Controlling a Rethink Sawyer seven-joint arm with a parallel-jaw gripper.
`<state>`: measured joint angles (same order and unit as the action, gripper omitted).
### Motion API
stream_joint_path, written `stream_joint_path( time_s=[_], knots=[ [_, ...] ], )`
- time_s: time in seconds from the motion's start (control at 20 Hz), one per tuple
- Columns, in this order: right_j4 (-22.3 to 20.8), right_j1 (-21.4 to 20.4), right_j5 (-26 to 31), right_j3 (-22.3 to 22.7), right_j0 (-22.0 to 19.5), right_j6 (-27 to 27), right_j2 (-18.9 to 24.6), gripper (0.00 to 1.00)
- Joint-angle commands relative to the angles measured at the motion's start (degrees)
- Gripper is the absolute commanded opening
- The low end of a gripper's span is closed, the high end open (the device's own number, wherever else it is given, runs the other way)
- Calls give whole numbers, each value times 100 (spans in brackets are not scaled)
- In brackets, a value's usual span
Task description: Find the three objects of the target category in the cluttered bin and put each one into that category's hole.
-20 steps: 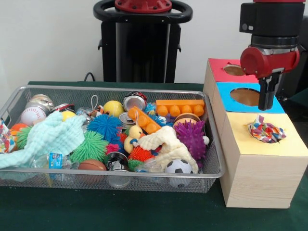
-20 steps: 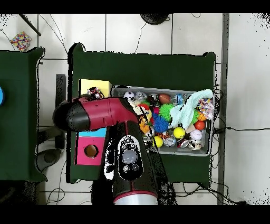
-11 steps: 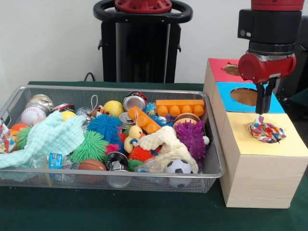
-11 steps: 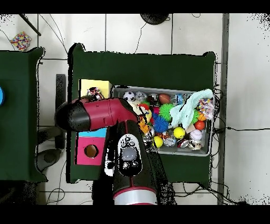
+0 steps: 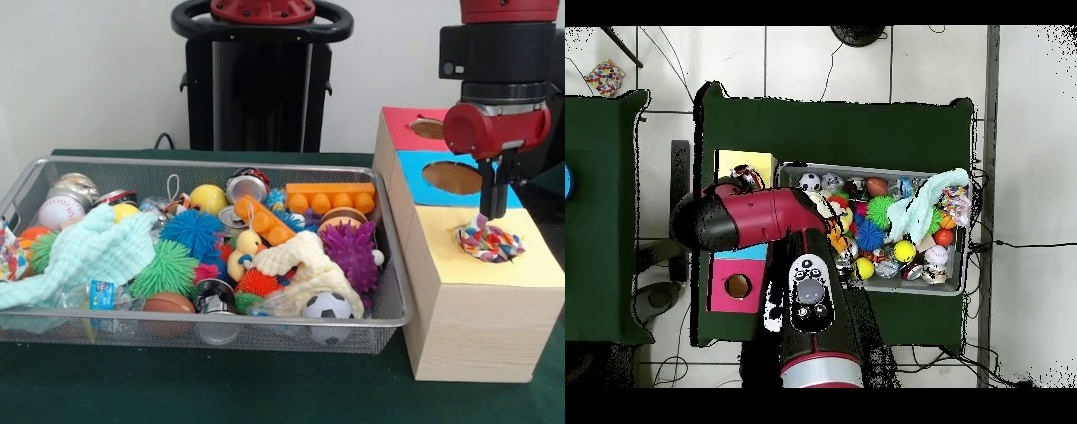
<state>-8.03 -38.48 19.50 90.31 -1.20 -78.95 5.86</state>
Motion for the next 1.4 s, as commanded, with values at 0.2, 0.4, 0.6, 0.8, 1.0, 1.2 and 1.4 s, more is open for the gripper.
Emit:
stream_joint_path(
  time_s=[0.2, 0.4, 0.6, 0.8, 1.0, 1.2, 1.4],
  knots=[
    [66, 247, -543, 419, 57, -1310, -93, 0],
    [56, 271, -401, 305, 112, -1205, -159, 0],
    [39, 335, -175, 166, 144, -1088, -211, 0],
    [42, 493, 46, -13, 245, -1046, -336, 0],
    [73, 644, -43, -97, 343, -1099, -422, 0],
    [98, 830, -384, -156, 457, -1216, -520, 0],
    [165, 1063, -531, -309, 564, -1273, -584, 0]
  ],
)
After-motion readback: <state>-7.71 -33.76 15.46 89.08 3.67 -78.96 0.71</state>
